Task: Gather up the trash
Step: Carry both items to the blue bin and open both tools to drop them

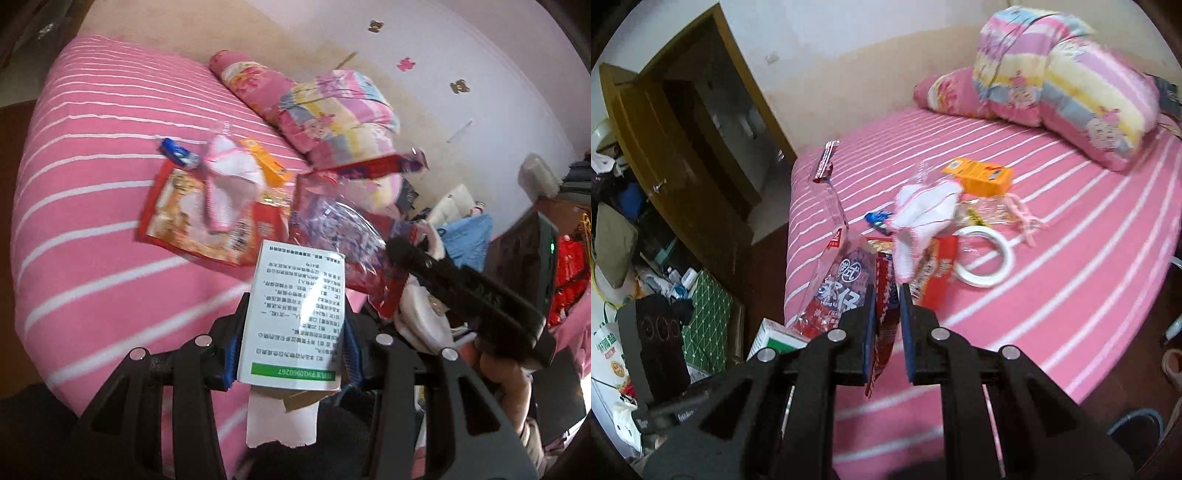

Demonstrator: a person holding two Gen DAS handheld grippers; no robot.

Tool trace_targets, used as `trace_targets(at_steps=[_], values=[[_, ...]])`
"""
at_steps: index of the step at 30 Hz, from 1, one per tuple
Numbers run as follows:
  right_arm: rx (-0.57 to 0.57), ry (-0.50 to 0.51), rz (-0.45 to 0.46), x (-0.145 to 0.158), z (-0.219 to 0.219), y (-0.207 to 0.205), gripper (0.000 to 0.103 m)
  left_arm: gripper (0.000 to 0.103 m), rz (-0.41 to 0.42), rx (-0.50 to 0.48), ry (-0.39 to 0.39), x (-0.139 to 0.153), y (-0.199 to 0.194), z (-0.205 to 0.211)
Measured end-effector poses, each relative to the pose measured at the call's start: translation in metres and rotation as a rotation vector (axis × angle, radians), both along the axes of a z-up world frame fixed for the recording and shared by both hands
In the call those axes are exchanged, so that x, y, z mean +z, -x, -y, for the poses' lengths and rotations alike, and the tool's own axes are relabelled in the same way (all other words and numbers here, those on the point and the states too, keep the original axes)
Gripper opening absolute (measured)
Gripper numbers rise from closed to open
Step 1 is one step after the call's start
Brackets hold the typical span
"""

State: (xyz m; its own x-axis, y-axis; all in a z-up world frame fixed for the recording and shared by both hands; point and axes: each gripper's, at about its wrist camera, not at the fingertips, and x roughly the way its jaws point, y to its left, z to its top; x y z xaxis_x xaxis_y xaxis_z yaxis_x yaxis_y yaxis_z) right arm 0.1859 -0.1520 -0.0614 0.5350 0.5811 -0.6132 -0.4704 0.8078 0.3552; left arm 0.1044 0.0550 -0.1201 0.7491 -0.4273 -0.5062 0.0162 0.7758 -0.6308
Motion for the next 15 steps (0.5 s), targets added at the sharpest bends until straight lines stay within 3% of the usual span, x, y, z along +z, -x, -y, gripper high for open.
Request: trace_targets(at_steps=[8, 15], values=[[-0.148, 0.011, 0.057, 0.013, 0.112, 0.065, 0.014, 0.043, -0.001, -0.139, -0.013, 0.020, 0.022, 0.089], [-0.300, 0.080, 0.036, -0.013, 0.214, 0.108, 0.014, 0.043, -0.076, -0.308, -0.031, -0.002, 0.017, 0.189]])
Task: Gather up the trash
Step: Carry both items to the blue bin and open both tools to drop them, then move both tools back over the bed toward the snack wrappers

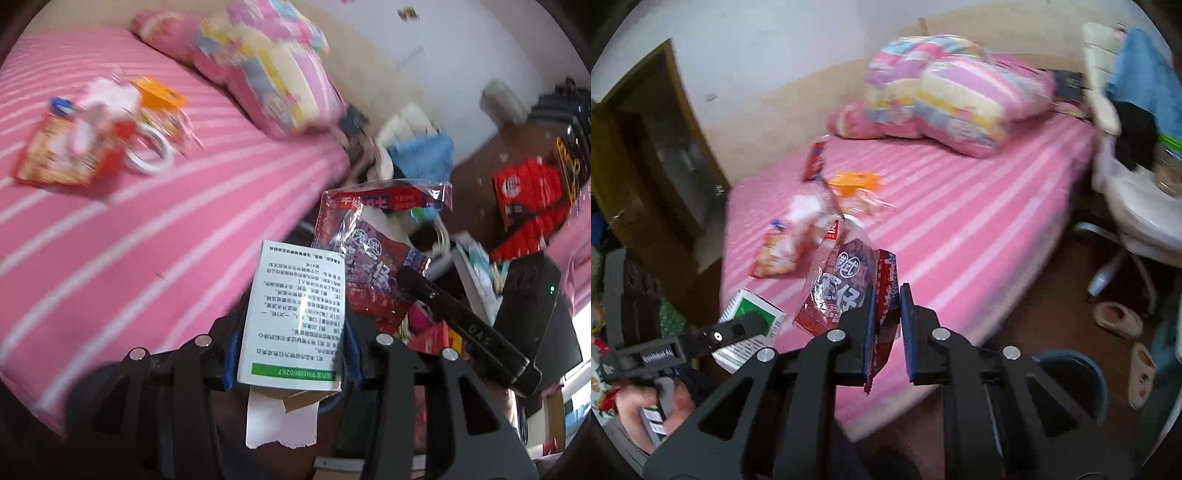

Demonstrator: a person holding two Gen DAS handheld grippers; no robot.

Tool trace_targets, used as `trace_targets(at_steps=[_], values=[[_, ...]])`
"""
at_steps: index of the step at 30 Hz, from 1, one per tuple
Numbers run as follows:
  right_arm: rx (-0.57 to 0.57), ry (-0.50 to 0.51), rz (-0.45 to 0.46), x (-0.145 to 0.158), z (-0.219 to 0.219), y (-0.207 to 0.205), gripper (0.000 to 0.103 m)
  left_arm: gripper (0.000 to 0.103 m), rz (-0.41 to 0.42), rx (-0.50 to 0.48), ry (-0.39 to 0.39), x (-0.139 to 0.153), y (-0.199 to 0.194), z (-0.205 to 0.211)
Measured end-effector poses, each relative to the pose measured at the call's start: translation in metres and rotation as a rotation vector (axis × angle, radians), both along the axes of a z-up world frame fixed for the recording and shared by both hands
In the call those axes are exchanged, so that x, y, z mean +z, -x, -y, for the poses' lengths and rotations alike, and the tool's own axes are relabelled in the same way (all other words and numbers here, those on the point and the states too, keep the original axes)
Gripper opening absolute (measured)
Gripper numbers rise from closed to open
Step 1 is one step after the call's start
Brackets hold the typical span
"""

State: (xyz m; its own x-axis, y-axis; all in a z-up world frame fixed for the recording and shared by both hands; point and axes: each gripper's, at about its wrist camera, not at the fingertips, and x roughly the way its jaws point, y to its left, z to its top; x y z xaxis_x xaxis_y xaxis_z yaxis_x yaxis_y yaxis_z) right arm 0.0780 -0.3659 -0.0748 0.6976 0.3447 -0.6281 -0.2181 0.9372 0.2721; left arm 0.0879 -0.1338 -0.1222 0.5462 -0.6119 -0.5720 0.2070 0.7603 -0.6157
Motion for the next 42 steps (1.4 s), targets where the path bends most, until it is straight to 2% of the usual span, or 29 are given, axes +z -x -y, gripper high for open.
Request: trace_targets(at_steps=[7, 12, 18, 23, 25, 26, 27, 28, 31, 35, 39, 42], values=[[-0.189, 0.061, -0.112, -0.062, 0.102, 0.036, 0.014, 0.043, -0.104, -0.168, -0.052, -0.041, -0.019, 0.101], [-0.289, 0.097, -0.210, -0.112, 0.151, 0.041, 0.014, 0.043, -0.193, -0.280, -0.084, -0.079, -0.035, 0.170], [-0.371, 0.146, -0.317, -0.164, 0.186, 0.045, 0.014, 0.043, -0.263, -0.409, -0.130, -0.127, -0.052, 0.246], [-0.413, 0.141, -0.385, -0.191, 0.200, 0.044, 0.015, 0.043, -0.313, -0.505, -0.180, -0.166, -0.066, 0.288], [-0.429, 0.137, -0.400, -0.201, 0.205, 0.042, 0.020, 0.049, -0.323, -0.525, -0.194, -0.176, -0.071, 0.298], [-0.438, 0.137, -0.409, -0.204, 0.207, 0.041, 0.025, 0.052, -0.330, -0.536, -0.200, -0.183, -0.074, 0.303], [-0.444, 0.142, -0.420, -0.207, 0.208, 0.040, 0.049, 0.070, -0.347, -0.540, -0.206, -0.190, -0.078, 0.307], [-0.457, 0.156, -0.422, -0.206, 0.208, 0.039, 0.064, 0.081, -0.353, -0.529, -0.211, -0.195, -0.081, 0.309], [-0.489, 0.197, -0.396, -0.197, 0.206, 0.044, 0.072, 0.086, -0.371, -0.508, -0.198, -0.202, -0.087, 0.306], [-0.503, 0.186, -0.376, -0.183, 0.203, 0.050, 0.075, 0.086, -0.386, -0.471, -0.175, -0.196, -0.092, 0.300], [-0.478, 0.173, -0.326, -0.160, 0.186, 0.049, 0.078, 0.086, -0.329, -0.411, -0.136, -0.167, -0.089, 0.279], [-0.427, 0.157, -0.262, -0.135, 0.162, 0.043, 0.083, 0.086, -0.254, -0.349, -0.093, -0.131, -0.081, 0.248]])
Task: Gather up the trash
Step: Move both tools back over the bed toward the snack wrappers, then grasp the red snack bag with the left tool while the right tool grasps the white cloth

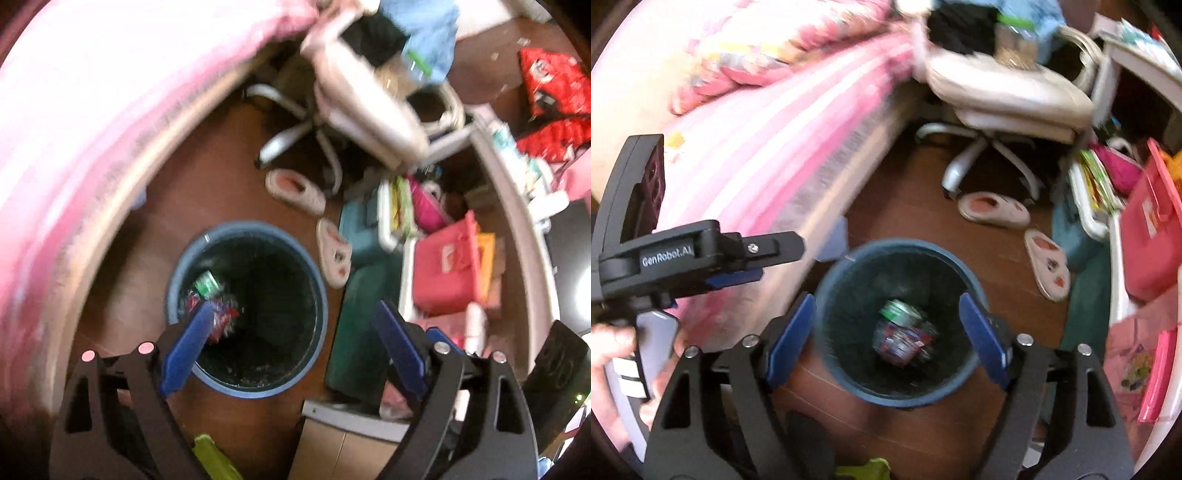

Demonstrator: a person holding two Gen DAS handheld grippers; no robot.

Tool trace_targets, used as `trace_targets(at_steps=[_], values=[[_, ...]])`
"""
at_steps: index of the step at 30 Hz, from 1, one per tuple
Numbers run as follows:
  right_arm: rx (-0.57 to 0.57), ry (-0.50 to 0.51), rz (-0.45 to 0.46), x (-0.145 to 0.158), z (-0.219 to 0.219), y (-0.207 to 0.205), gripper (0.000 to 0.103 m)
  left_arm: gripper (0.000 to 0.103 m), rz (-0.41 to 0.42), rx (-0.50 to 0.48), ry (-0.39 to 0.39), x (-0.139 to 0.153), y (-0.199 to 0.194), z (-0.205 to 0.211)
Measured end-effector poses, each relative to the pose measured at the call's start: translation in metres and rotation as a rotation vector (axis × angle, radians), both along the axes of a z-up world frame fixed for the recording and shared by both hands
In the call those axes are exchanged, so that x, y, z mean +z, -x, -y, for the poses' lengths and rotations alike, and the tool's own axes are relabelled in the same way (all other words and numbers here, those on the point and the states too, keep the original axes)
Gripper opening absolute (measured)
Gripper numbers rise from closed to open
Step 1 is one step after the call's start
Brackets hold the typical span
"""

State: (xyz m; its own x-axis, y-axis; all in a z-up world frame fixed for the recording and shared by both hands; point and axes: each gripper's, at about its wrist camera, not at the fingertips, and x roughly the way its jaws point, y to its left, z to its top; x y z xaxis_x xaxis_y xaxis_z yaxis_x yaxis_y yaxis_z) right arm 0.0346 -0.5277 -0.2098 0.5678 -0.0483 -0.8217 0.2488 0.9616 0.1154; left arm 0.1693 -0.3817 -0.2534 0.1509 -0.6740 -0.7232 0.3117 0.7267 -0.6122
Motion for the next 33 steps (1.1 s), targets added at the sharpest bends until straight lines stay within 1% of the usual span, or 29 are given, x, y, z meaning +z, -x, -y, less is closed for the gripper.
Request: trace_targets(at_steps=[1, 4, 5, 7, 8, 10, 12, 13, 15, 18, 19, 20, 22, 27, 30, 31, 33], values=[[0.031, 0.003, 0.025, 0.011, -0.013, -0.003, 0.084, 0.087, 0.019, 0.019, 0.016, 0.009, 0.002, -0.009], [0.109, 0.001, 0.077, 0.037, -0.048, -0.015, 0.085, 0.088, 0.088, 0.100, 0.075, 0.043, 0.009, -0.054], [0.139, -0.007, 0.097, 0.046, -0.062, -0.020, 0.085, 0.088, 0.110, 0.138, 0.110, 0.057, 0.011, -0.078], [0.196, -0.023, 0.129, 0.061, -0.092, -0.030, 0.086, 0.088, 0.143, 0.180, 0.134, 0.073, 0.014, -0.109], [0.223, -0.031, 0.144, 0.068, -0.108, -0.036, 0.086, 0.088, 0.172, 0.214, 0.141, 0.086, 0.016, -0.136], [0.284, -0.046, 0.171, 0.082, -0.144, -0.048, 0.086, 0.088, 0.202, 0.262, 0.138, 0.100, 0.018, -0.169], [0.341, -0.064, 0.185, 0.091, -0.178, -0.060, 0.086, 0.088, 0.238, 0.336, 0.121, 0.114, 0.020, -0.218], [0.367, -0.069, 0.192, 0.095, -0.194, -0.065, 0.087, 0.088, 0.248, 0.363, 0.110, 0.118, 0.019, -0.235], [0.430, -0.064, 0.204, 0.103, -0.231, -0.081, 0.087, 0.088, 0.273, 0.446, 0.077, 0.123, 0.016, -0.282], [0.514, -0.056, 0.215, 0.109, -0.284, -0.103, 0.087, 0.088, 0.277, 0.565, 0.027, 0.117, 0.011, -0.352], [0.535, -0.055, 0.220, 0.110, -0.297, -0.109, 0.087, 0.088, 0.276, 0.592, 0.010, 0.115, 0.010, -0.366], [0.558, -0.050, 0.223, 0.111, -0.313, -0.117, 0.087, 0.088, 0.268, 0.636, -0.019, 0.109, 0.006, -0.391], [0.602, -0.042, 0.224, 0.112, -0.348, -0.136, 0.087, 0.088, 0.248, 0.687, -0.054, 0.098, -0.001, -0.426], [0.664, -0.045, 0.210, 0.107, -0.410, -0.175, 0.087, 0.088, 0.220, 0.769, -0.136, 0.070, -0.028, -0.476], [0.688, -0.041, 0.201, 0.101, -0.438, -0.202, 0.087, 0.088, 0.188, 0.790, -0.181, 0.052, -0.049, -0.497], [0.696, -0.038, 0.194, 0.098, -0.448, -0.212, 0.087, 0.088, 0.165, 0.793, -0.190, 0.046, -0.060, -0.503], [0.700, -0.038, 0.175, 0.091, -0.463, -0.228, 0.087, 0.088, 0.146, 0.790, -0.205, 0.038, -0.070, -0.513]])
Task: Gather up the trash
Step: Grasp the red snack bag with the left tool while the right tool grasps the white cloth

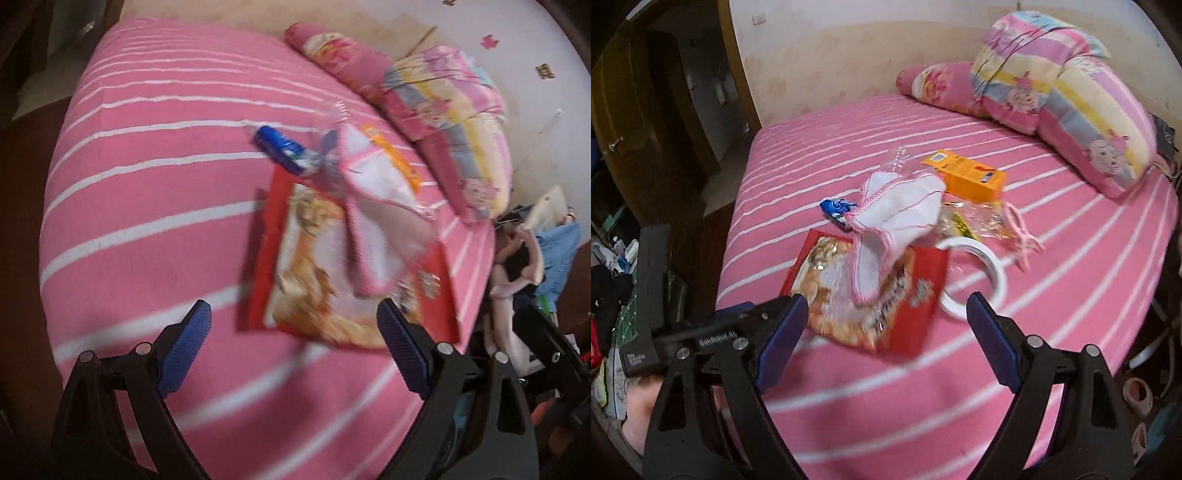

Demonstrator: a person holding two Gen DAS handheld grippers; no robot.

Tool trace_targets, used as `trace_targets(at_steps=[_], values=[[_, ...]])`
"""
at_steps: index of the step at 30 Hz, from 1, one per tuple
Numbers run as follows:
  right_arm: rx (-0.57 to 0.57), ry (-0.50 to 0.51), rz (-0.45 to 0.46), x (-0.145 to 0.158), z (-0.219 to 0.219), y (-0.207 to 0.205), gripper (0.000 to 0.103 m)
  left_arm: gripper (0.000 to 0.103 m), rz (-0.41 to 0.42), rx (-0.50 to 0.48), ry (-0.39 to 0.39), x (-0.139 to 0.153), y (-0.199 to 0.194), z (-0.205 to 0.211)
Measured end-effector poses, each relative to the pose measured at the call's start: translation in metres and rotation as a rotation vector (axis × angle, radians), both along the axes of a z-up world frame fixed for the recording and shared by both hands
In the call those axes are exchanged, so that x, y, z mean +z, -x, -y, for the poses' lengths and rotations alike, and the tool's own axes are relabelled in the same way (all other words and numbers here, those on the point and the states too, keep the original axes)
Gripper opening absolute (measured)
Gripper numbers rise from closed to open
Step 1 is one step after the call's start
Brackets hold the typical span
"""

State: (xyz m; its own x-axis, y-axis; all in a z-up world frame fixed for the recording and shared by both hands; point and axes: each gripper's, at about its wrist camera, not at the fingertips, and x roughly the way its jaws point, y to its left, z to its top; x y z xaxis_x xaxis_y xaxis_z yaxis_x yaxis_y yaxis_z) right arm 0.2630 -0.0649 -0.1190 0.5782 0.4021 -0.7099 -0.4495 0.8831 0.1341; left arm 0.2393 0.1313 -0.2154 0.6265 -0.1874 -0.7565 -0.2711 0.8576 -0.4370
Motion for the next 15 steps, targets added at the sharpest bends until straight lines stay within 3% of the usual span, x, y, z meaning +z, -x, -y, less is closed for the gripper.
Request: trace_targets(at_steps=[4, 8, 9, 11, 12, 15], values=[[-0.010, 0.019, -0.051, -0.025, -0.024, -0.045, 0.087, 0.084, -0.044, -0.024, 0.020, -0.018, -0.028, -0.004], [-0.023, 0.052, -0.080, -0.046, -0.039, -0.075, 0.079, 0.064, -0.078, -0.050, -0.013, -0.028, -0.044, 0.004], [-0.021, 0.060, -0.091, -0.053, -0.043, -0.083, 0.070, 0.052, -0.080, -0.058, -0.015, -0.028, -0.044, 0.006], [-0.019, 0.072, -0.119, -0.063, -0.047, -0.093, 0.041, 0.040, -0.083, -0.066, -0.003, -0.029, -0.045, 0.007], [-0.012, 0.072, -0.143, -0.068, -0.048, -0.099, 0.007, 0.031, -0.079, -0.071, 0.022, -0.029, -0.045, 0.006], [-0.015, 0.081, -0.129, -0.066, -0.043, -0.101, 0.003, 0.026, -0.061, -0.063, 0.082, -0.028, -0.043, 0.002]])
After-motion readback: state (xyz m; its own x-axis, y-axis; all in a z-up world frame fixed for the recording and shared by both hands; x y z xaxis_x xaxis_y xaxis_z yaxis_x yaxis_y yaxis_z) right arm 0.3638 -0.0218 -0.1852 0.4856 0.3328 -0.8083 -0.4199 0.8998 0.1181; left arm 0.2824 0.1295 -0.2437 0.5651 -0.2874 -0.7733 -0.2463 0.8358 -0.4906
